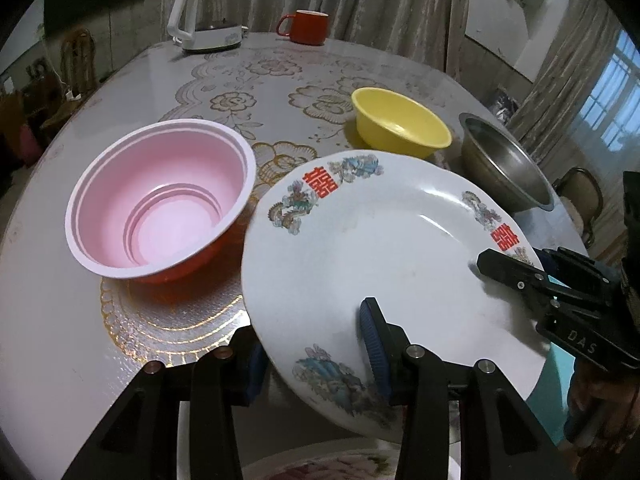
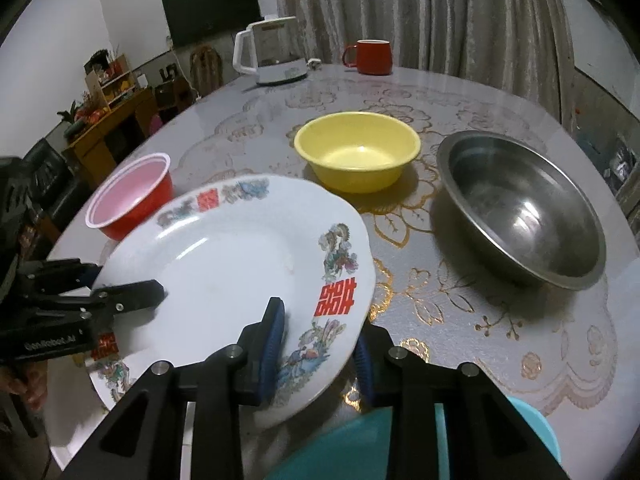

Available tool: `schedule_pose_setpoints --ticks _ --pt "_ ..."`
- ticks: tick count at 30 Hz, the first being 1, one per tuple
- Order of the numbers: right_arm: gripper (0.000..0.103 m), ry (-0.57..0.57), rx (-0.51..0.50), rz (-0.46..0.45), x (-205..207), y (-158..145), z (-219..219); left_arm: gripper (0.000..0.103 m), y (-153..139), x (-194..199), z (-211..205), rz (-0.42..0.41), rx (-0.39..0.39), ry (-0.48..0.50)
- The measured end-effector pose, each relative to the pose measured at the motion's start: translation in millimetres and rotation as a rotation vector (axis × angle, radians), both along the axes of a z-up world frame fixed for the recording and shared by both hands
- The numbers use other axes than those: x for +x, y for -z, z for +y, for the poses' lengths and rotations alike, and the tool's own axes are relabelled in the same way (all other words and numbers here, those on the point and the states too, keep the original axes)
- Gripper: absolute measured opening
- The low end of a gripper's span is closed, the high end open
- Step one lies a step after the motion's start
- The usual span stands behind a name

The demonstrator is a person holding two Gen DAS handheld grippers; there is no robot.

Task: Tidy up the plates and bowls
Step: 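Lift the red-character plate with both grippers and carry it over the turquoise plate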

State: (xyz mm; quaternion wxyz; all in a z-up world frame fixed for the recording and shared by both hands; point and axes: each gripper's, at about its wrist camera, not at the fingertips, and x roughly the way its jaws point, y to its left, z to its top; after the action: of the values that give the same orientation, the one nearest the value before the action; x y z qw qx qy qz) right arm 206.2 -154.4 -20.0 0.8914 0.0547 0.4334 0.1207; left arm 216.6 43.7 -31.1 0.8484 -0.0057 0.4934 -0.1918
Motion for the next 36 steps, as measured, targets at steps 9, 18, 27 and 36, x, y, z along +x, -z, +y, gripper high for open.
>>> schedule_pose_setpoints --ticks 9,18,27,36 --pt "0.031 0.019 0.024 -0.011 -21.0 -5.0 -12.2 0.044 0.1 -16.3 -13.6 -0.019 -0.016 0.029" --pt "0.031 0.056 0.036 -0.05 -49.3 -8.4 -29.6 0.044 2.1 -28.1 -32.5 -0.033 -0.043 0.056" --pt "0.031 0.102 0.052 -0.111 -86.8 -19.7 -50.2 0.044 -8.4 -47.2 -53.3 -0.077 -0.066 0.096" --pt "0.031 0.146 0.053 -0.151 -134.6 -30.6 -80.2 0.043 -19.8 -84.2 -86.1 -0.121 -0.088 0.166"
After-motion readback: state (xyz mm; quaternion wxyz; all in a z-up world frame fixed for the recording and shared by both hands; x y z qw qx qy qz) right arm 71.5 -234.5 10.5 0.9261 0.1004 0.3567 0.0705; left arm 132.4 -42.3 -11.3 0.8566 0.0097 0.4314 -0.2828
